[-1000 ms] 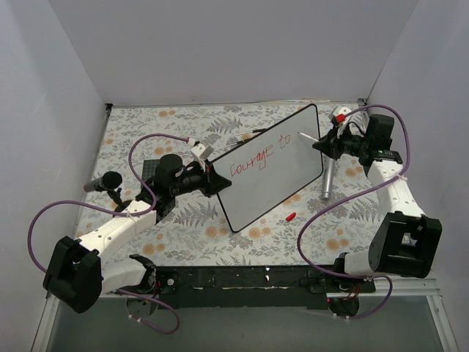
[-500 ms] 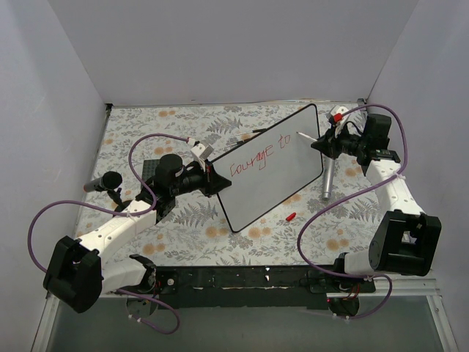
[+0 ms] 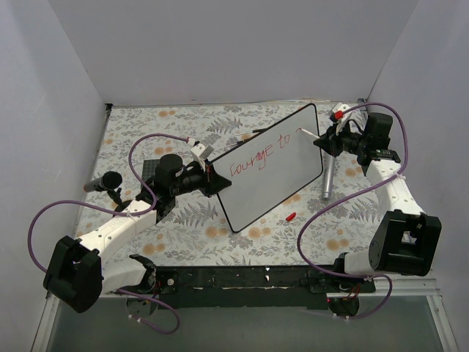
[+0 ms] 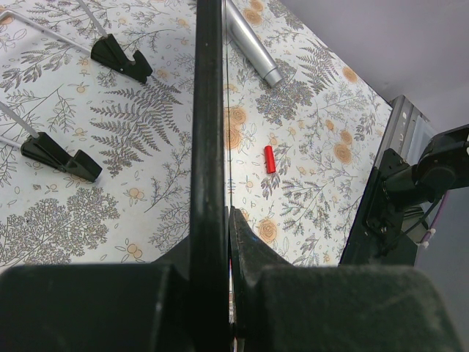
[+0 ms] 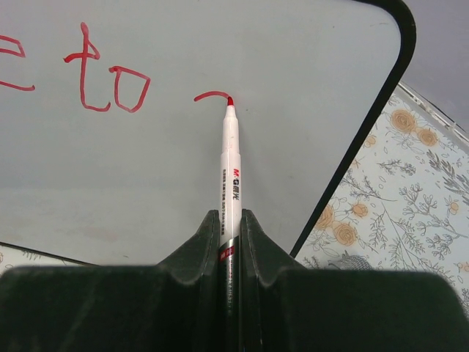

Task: Write a sentence on the whiteboard

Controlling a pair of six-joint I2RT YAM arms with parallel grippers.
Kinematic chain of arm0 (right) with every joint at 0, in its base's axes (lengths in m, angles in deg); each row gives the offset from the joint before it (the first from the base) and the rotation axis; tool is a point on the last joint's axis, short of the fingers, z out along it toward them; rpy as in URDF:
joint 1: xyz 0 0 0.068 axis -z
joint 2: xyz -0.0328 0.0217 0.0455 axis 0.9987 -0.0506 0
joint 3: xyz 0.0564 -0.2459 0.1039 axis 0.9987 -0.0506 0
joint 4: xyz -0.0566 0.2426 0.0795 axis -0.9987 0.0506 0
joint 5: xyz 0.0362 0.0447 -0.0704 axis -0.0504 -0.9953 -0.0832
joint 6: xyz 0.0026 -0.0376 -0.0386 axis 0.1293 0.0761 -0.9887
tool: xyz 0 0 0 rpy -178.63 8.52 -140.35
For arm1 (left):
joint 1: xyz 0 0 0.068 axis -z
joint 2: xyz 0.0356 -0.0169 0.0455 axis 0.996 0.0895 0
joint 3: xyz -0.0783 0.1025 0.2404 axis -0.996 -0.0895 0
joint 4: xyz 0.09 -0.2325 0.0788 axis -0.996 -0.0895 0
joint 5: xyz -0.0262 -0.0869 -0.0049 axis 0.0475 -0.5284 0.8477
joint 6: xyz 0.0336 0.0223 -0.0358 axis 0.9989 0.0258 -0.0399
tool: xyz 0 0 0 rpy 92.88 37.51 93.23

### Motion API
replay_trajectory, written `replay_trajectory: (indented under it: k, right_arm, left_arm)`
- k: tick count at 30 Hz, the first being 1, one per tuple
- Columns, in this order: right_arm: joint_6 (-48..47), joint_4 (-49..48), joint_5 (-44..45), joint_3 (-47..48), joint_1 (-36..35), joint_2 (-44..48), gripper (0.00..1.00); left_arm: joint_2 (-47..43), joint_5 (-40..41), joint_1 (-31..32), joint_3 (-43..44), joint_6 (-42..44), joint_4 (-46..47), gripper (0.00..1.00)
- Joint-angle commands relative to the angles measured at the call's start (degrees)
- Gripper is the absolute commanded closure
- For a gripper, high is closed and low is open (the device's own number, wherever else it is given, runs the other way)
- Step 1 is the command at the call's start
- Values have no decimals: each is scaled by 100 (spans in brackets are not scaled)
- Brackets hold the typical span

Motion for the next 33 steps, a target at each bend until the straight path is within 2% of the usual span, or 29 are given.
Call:
replay_trajectory:
  k: [1,11,33]
  right_arm:
    - [-174,72,163,165,-18,-37,99]
    - [-508,363,119,-37,-18,69,99]
    - [-386,407,14,42,-273,183,99]
  left_arm:
    - [-21,-170,24,-16,410,-21,100]
    - [5,-161,24,10,428,-30,100]
    - [23,-188,24,45,445,-30,100]
